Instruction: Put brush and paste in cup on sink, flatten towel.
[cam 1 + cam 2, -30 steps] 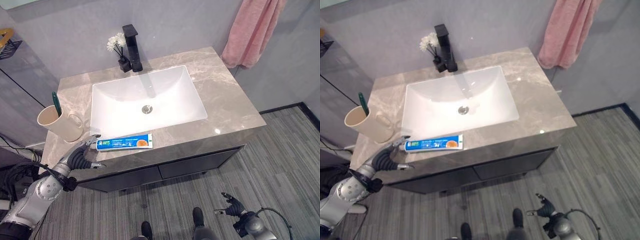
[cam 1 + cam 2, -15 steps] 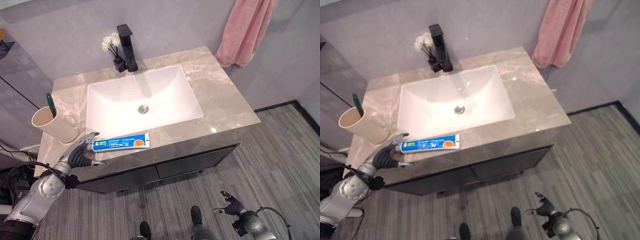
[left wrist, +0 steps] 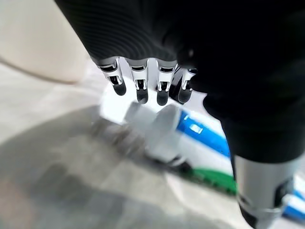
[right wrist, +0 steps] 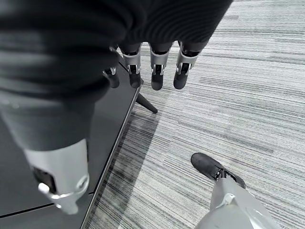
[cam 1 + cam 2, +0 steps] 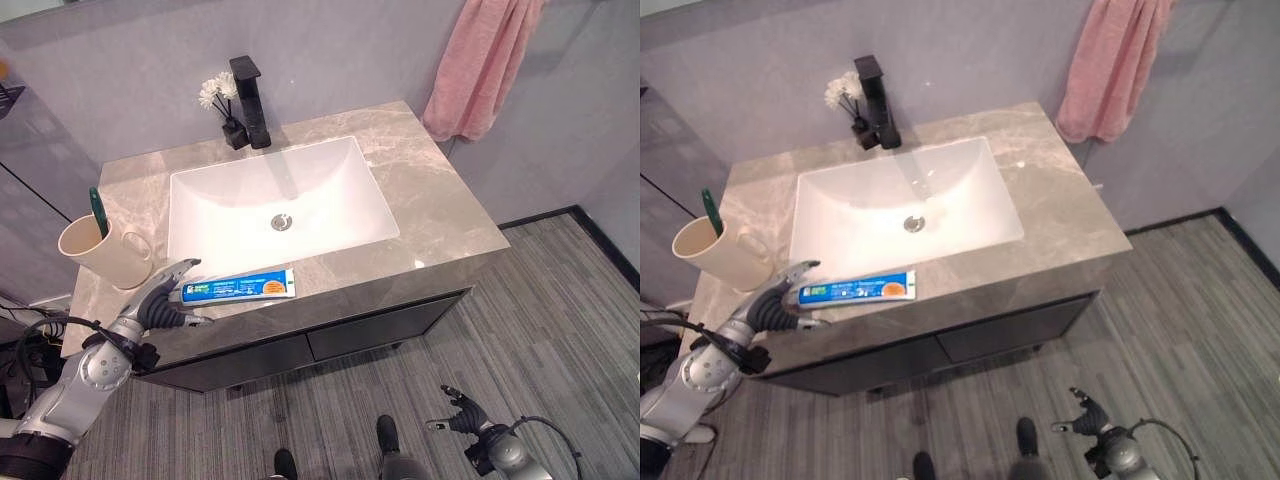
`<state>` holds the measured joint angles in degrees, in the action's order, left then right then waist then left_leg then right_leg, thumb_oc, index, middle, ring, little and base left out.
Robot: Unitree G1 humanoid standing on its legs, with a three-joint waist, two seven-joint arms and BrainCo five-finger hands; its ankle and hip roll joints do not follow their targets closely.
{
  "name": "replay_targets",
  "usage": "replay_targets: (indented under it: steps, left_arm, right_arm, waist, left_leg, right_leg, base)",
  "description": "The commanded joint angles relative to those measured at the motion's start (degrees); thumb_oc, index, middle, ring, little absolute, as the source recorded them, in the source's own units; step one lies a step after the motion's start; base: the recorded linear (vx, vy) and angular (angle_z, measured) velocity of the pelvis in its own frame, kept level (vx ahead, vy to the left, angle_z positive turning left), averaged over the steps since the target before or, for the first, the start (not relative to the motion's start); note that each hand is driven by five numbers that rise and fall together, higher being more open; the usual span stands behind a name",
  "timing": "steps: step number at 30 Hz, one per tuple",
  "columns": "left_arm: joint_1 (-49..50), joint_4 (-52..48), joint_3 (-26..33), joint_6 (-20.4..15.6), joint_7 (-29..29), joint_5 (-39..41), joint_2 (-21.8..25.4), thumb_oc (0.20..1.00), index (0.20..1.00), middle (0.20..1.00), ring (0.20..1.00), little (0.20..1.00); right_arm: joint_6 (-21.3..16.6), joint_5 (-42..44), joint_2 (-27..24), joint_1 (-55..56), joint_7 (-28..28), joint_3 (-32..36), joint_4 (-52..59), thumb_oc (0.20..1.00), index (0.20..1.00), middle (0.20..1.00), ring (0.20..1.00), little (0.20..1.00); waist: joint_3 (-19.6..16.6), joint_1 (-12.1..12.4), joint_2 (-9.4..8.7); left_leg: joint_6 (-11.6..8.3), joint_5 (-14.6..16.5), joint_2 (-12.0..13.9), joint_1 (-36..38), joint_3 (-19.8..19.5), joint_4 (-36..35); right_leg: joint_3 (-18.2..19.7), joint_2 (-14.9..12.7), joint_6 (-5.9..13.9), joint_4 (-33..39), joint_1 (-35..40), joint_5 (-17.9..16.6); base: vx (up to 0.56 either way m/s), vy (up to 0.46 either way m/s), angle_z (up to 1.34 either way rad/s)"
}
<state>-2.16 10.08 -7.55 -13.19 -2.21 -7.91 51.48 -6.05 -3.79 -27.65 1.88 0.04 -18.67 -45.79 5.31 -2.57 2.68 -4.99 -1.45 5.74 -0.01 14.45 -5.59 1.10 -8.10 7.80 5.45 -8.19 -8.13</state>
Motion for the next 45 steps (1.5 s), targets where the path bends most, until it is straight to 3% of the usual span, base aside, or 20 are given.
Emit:
replay_targets:
  steps: [1, 19, 20, 21, 22, 23, 45]
  left_arm:
    - [-6.17, -0.56, -0.25, -1.08, -2.43, -1.52, 2.12, 1.0, 1.0, 1.0, 1.0, 1.0]
    - [-7.26, 1.71, -2.37, -0.32, -2.1, -2.83, 0.39, 1.0, 1.0, 1.0, 1.0, 1.0]
    - [-6.99, 2.61, -2.36, 0.08, -2.15, -2.46, -0.37, 0.931, 0.931, 0.931, 0.931, 0.931]
    - [-6.83, 2.65, -2.5, 0.1, -1.57, -2.38, -0.4, 0.52, 0.52, 0.52, 0.52, 0.52]
    - [-6.83, 2.65, -2.5, 0.1, -1.56, -2.38, -0.4, 0.479, 0.479, 0.479, 0.479, 0.479]
    - [-6.71, 2.25, -2.65, 0.38, -1.0, -2.83, -0.13, 0.2, 0.2, 0.2, 0.2, 0.2]
    - [-4.28, 1.9, -4.65, -0.12, -0.64, -5.52, -4.52, 0.2, 0.2, 0.2, 0.2, 0.2]
  right_arm:
    - [-1.0, -1.04, -0.45, -1.97, -1.03, -0.12, 1.74, 1.0, 1.0, 1.0, 1.0, 1.0]
    - [-0.82, -1.16, -0.96, -0.99, -1.19, 0.59, 1.6, 1.0, 1.0, 1.0, 1.0, 1.0]
    - [-0.84, -1.12, -0.97, -1.05, -1.25, 0.59, 1.7, 1.0, 1.0, 1.0, 1.0, 1.0]
    - [-0.76, -1.04, -1.04, -1.0, -1.25, 0.69, 1.61, 1.0, 1.0, 1.0, 1.0, 1.0]
    - [-0.76, -1.04, -1.04, -1.0, -1.25, 0.69, 1.61, 1.0, 1.0, 1.0, 1.0, 1.0]
    - [-0.7, -1.08, -1.11, -0.97, -1.14, 0.69, 1.56, 1.0, 1.0, 1.0, 1.0, 1.0]
    - [-0.35, 0.77, -0.16, -0.65, -2.03, 2.59, -0.87, 1.0, 1.0, 1.0, 1.0, 1.0]
  waist:
    - [-0.29, -1.41, -0.96]
    - [0.1, -2.19, -0.61]
    - [0.18, -2.24, -0.69]
    - [0.15, -2.2, -0.69]
    - [0.14, -2.2, -0.69]
    - [0.12, -2.13, -0.7]
    - [-1.49, -1.86, -1.4]
  left_leg:
    - [-0.9, 2.36, 0.14, 0.87, -3.22, 0.59]
    - [-1.02, 2.02, 0.32, -0.36, -2.49, 0.59]
    - [-1.03, 1.98, 0.39, -0.45, -2.39, 0.59]
    - [-1.02, 1.97, 0.43, -0.5, -2.34, 0.59]
    - [-1.02, 1.97, 0.43, -0.51, -2.33, 0.59]
    - [-1.05, 1.98, 0.45, -0.47, -2.32, 0.59]
    - [-1.27, 3.23, 1.27, 3.73, -3.09, 0.59]
  right_leg:
    - [0.46, -4.12, 5.02, -0.45, 1.88, 0.86]
    - [1.25, -3.69, 5.0, -0.45, -0.04, 0.55]
    - [1.25, -3.63, 4.99, -0.45, -0.19, 0.52]
    - [1.31, -3.55, 4.97, -0.45, -0.3, 0.52]
    - [1.31, -3.55, 4.97, -0.45, -0.31, 0.52]
    - [1.29, -3.47, 4.93, -0.45, -0.29, 0.59]
    - [0.12, -3.04, 4.01, -0.45, 5.03, 2.84]
  base:
    - [0.0, 0.0, 0.0]
    - [0.0, -0.001, -0.01]
    - [0.0, 0.0, 0.0]
    - [0.0, 0.0, 0.0]
    - [0.0, 0.0, 0.0]
    - [0.0, 0.0, 0.0]
    - [0.01, -0.002, 0.0]
